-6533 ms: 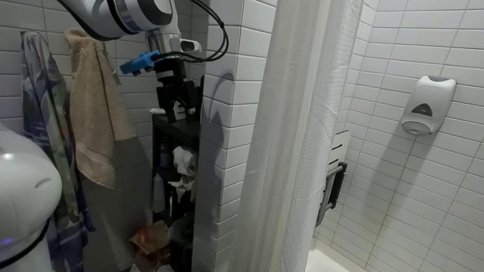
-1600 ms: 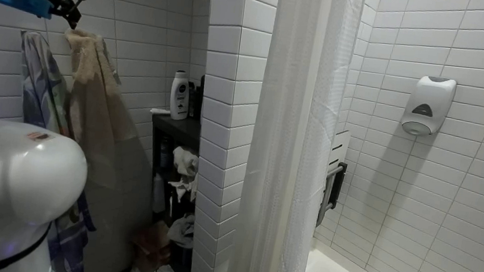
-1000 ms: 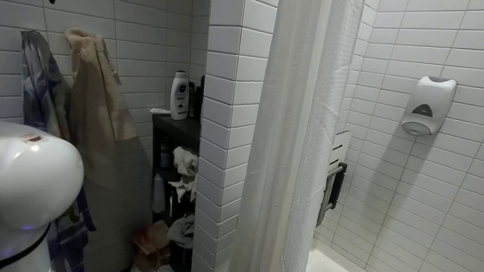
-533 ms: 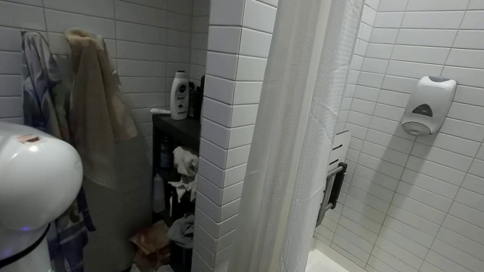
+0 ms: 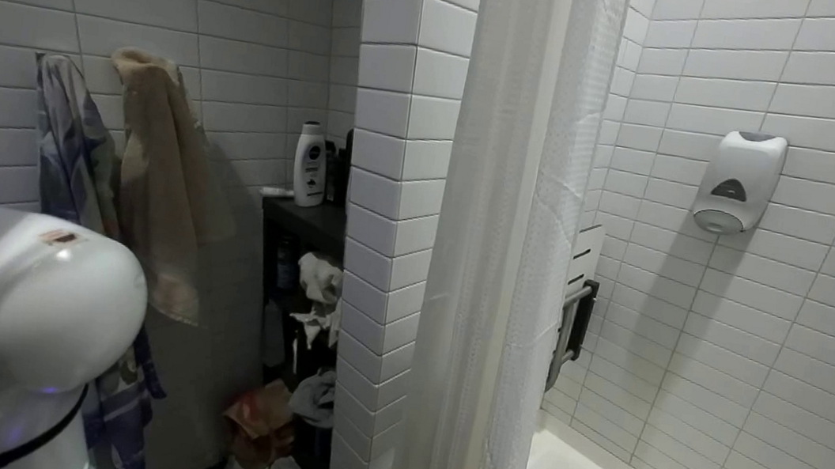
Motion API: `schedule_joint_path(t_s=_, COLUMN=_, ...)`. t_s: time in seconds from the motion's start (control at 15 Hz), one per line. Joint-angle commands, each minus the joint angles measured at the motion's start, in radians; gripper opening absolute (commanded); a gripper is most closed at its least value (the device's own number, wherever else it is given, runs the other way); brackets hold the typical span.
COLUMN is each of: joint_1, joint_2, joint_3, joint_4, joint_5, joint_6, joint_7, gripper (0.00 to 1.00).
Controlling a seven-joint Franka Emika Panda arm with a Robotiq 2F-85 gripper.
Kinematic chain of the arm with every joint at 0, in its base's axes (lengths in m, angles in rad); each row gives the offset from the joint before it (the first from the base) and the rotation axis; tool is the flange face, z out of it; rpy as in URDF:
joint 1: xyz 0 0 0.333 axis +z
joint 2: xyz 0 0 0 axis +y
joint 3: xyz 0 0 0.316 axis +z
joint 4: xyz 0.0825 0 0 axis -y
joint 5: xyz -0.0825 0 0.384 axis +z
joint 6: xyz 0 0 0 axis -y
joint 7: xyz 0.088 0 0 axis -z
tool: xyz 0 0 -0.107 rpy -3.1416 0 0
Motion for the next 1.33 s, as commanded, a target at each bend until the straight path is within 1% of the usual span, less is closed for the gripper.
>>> schedule_joint_path(t_s=0.0, joint_1=0.043, joint_2=0.126, joint_3=-0.010, joint_4=0.175, joint_5=-0.016, joint_6=-0.201, joint_7=-0.113, gripper=1.00)
schedule_joint_path(t_s=0.13, joint_1=0.060, joint_2=0.179, joint_3=-0.009, joint_4=0.227, joint_5=-0.012, joint_6=-0.260, joint_7=-0.171, gripper=1.00)
schedule_joint_path(t_s=0.2, joint_1=0.069, joint_2=0.201, joint_3=-0.011, joint_4=0.238, joint_5=0.000, joint_6=-0.263, joint_7=-0.196, gripper=1.00)
schedule_joint_path(t_s=0.33, joint_1=0.085, joint_2=0.239, joint_3=-0.017, joint_4=0.242, joint_5=0.020, joint_6=-0.254, joint_7=-0.237, gripper=1.00)
schedule_joint_path(t_s=0.6, joint_1=0.102, joint_2=0.290, joint_3=-0.035, joint_4=0.220, joint_5=0.074, joint_6=-0.200, joint_7=-0.297, gripper=1.00)
schedule_joint_path(t_s=0.8, joint_1=0.101, joint_2=0.292, joint_3=-0.052, joint_4=0.221, joint_5=0.072, joint_6=-0.218, joint_7=-0.329, gripper=1.00)
schedule_joint_path(t_s=1.0, joint_1=0.096, joint_2=0.268, joint_3=-0.070, joint_4=0.214, joint_5=0.052, joint_6=-0.233, joint_7=-0.346, gripper=1.00)
schedule_joint_path(t_s=1.07, joint_1=0.098, joint_2=0.263, joint_3=-0.073, joint_4=0.208, joint_5=0.042, joint_6=-0.223, joint_7=-0.346, gripper=1.00)
schedule_joint_path(t_s=1.13, joint_1=0.104, joint_2=0.283, joint_3=-0.070, joint_4=0.206, joint_5=0.053, joint_6=-0.207, joint_7=-0.324, gripper=1.00)
schedule_joint_path(t_s=1.27, joint_1=0.104, joint_2=0.282, joint_3=-0.072, joint_4=0.206, joint_5=0.052, joint_6=-0.207, joint_7=-0.324, gripper=1.00)
